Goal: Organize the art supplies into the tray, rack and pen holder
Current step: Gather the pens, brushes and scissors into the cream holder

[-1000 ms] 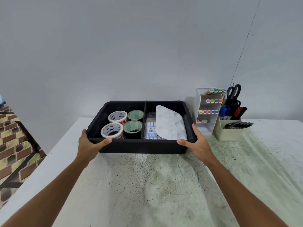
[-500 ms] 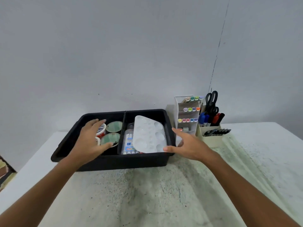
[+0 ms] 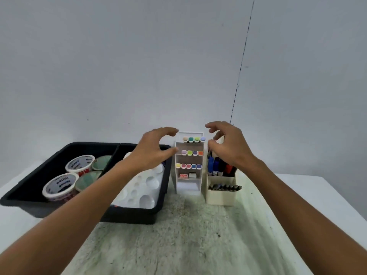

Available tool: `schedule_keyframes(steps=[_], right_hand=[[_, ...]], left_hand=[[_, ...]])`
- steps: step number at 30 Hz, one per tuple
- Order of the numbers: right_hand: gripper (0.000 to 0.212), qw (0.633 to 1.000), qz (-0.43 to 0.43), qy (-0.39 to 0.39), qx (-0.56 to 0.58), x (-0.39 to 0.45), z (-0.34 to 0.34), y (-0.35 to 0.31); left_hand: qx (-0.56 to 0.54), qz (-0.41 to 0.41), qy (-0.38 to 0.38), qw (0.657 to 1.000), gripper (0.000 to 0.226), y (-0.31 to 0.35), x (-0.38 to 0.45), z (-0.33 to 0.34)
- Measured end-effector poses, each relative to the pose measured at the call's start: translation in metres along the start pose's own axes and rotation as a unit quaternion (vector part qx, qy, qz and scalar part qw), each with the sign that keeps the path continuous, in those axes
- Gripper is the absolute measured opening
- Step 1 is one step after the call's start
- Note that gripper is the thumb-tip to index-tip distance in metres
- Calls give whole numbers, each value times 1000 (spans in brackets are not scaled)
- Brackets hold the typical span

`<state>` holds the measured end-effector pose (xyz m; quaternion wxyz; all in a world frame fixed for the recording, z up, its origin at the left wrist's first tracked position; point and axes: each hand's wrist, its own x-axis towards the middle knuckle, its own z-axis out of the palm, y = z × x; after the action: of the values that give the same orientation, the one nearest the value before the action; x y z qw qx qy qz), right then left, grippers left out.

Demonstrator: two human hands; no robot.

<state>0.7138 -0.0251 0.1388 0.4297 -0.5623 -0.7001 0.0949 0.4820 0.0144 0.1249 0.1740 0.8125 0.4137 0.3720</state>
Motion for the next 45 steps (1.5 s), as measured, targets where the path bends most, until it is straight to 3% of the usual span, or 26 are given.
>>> schedule_keyframes(steps=[6, 11, 18, 27, 32, 34, 40, 45], right_hand=[[49, 994, 13, -111, -6, 16, 0, 24], [45, 990, 7, -138, -1, 21, 12, 29], [33, 996, 14, -87, 27, 20, 25, 34], [42, 996, 29, -68, 41, 17, 27, 33], [25, 998, 24, 51, 39, 2, 31, 33], [22, 997, 9, 74, 31, -8, 31, 34], [25, 1000, -10, 19, -10, -31, 45, 36], [31, 1000, -4, 15, -10, -30, 48, 32]], left_hand=[[39, -26, -43, 998, 53, 5, 21, 17], [58, -53, -55, 995, 46, -4, 27, 23], [38, -37, -66, 996, 43, -11, 33, 23], [-37, -18, -75, 996, 45, -24, 29, 26], [-49, 68, 63, 994, 23, -28, 11, 33], [-35, 70, 77, 994, 15, -34, 3, 39], [-28, 47, 59, 997, 34, -41, -12, 58], [-65, 44, 69, 995, 36, -37, -14, 62]])
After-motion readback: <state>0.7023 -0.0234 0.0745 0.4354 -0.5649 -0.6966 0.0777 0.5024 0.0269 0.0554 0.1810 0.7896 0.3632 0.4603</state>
